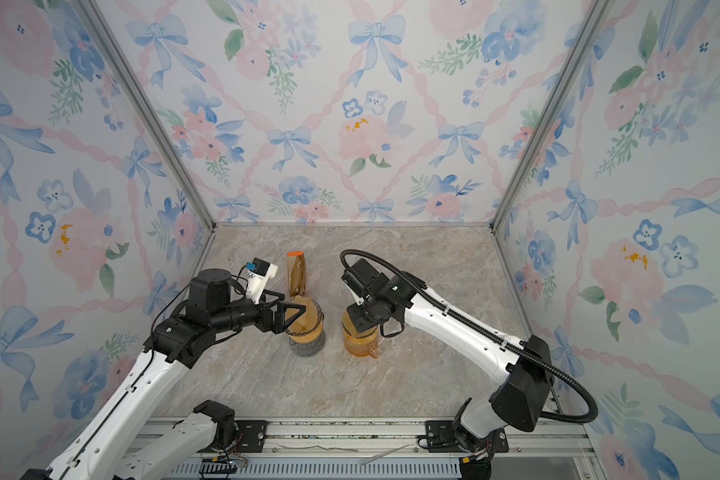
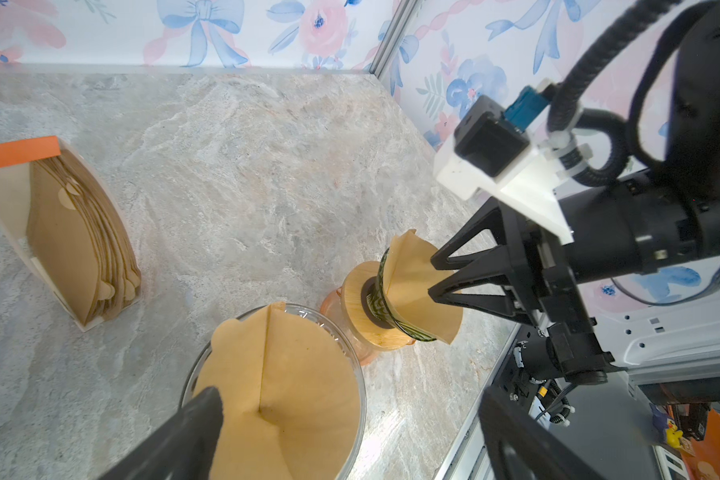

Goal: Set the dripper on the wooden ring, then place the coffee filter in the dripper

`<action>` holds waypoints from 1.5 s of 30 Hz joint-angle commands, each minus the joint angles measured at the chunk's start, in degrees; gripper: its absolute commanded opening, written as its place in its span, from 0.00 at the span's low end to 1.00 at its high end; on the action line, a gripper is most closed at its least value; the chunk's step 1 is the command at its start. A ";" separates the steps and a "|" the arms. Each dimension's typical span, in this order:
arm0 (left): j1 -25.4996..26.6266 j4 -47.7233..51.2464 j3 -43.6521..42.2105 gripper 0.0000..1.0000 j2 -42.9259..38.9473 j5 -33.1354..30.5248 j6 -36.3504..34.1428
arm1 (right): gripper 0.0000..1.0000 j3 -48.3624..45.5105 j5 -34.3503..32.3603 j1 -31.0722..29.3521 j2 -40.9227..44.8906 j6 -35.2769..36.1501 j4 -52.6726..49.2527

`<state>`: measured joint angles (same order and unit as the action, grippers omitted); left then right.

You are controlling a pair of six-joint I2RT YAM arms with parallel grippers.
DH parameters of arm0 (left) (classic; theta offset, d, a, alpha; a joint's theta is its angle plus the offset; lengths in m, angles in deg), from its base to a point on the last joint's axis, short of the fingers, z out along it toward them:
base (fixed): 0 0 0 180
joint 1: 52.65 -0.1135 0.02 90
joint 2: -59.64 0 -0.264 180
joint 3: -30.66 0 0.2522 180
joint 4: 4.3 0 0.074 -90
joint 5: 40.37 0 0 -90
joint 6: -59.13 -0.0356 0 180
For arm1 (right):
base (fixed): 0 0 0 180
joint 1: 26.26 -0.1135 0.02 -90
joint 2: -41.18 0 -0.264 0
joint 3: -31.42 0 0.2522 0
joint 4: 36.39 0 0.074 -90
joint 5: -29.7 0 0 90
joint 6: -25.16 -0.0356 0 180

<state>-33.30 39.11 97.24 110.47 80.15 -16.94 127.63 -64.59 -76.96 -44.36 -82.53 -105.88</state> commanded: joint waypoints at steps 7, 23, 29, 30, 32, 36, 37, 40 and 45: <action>0.07 -1.10 0.11 0.98 -0.38 0.59 0.05 | 0.40 -5.10 1.17 -4.89 9.68 -8.30 0.12; 0.10 -1.09 0.62 0.98 0.33 1.29 -0.05 | 0.40 -16.46 -5.91 -12.15 10.24 -34.53 8.50; 0.14 -1.11 0.33 0.98 -0.12 1.21 0.04 | 0.40 -15.92 -8.84 -12.64 7.24 -36.56 9.83; 0.13 -1.10 0.27 0.98 -0.14 1.29 0.12 | 0.40 -16.14 -8.96 -12.66 7.14 -36.75 10.19; 0.07 -1.08 0.27 0.98 -0.26 1.25 0.13 | 0.40 -16.19 -9.48 -12.47 6.76 -37.26 10.23; 0.09 -1.10 0.22 0.98 -0.32 1.12 0.13 | 0.40 -16.79 -10.13 -12.08 7.21 -37.42 10.91; 0.13 -1.11 0.25 0.98 -0.38 1.12 0.13 | 0.40 -16.94 -9.99 -11.87 7.29 -37.33 11.14; 0.14 -1.13 0.12 0.98 -0.13 1.12 0.13 | 0.40 -17.15 -9.82 -11.44 7.40 -37.01 11.12; 0.14 -1.10 0.01 0.98 -0.23 1.12 0.26 | 0.40 -17.26 -9.95 -11.27 7.53 -36.58 10.99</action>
<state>-33.28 39.11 97.24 110.47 80.56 -16.94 111.35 -73.05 -88.57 -37.17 -118.86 -95.28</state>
